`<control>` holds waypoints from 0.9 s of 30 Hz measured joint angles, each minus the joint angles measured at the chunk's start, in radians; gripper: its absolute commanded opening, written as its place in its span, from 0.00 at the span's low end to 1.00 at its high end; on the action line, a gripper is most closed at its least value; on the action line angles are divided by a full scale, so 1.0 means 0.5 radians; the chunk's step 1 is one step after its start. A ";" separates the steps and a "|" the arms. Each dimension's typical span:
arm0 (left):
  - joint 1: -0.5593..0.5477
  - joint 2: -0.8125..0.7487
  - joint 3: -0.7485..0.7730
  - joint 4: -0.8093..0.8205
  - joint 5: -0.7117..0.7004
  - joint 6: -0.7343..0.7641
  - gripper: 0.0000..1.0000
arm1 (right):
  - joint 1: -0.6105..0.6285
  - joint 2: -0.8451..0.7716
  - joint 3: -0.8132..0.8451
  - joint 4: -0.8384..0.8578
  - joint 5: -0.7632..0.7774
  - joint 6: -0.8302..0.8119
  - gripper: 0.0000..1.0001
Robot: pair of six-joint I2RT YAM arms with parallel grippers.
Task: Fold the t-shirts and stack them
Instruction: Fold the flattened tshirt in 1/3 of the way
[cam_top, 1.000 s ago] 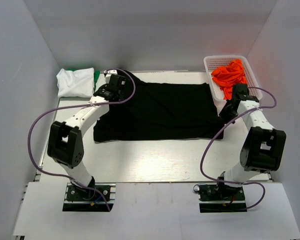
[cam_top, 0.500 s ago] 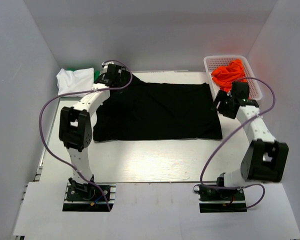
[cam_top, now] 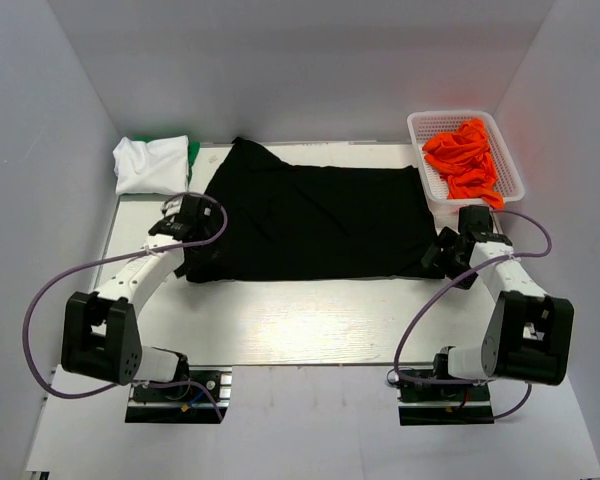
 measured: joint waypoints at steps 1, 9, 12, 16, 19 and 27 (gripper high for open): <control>0.040 0.002 -0.092 -0.008 -0.002 -0.024 1.00 | -0.021 0.027 -0.011 0.005 -0.002 0.011 0.78; 0.204 0.026 -0.317 0.117 0.069 -0.124 0.93 | -0.096 0.245 -0.025 0.146 -0.092 0.052 0.63; 0.230 0.096 -0.412 0.262 0.143 -0.138 0.82 | -0.111 0.295 -0.028 0.201 -0.108 0.059 0.52; 0.245 0.163 -0.467 0.393 0.220 -0.137 0.78 | -0.127 0.323 -0.028 0.259 -0.112 0.058 0.45; 0.259 0.161 -0.494 0.517 0.240 -0.136 0.63 | -0.134 0.330 -0.041 0.320 -0.114 0.053 0.30; 0.279 0.220 -0.519 0.725 0.358 -0.112 0.00 | -0.146 0.340 -0.066 0.399 -0.145 0.064 0.07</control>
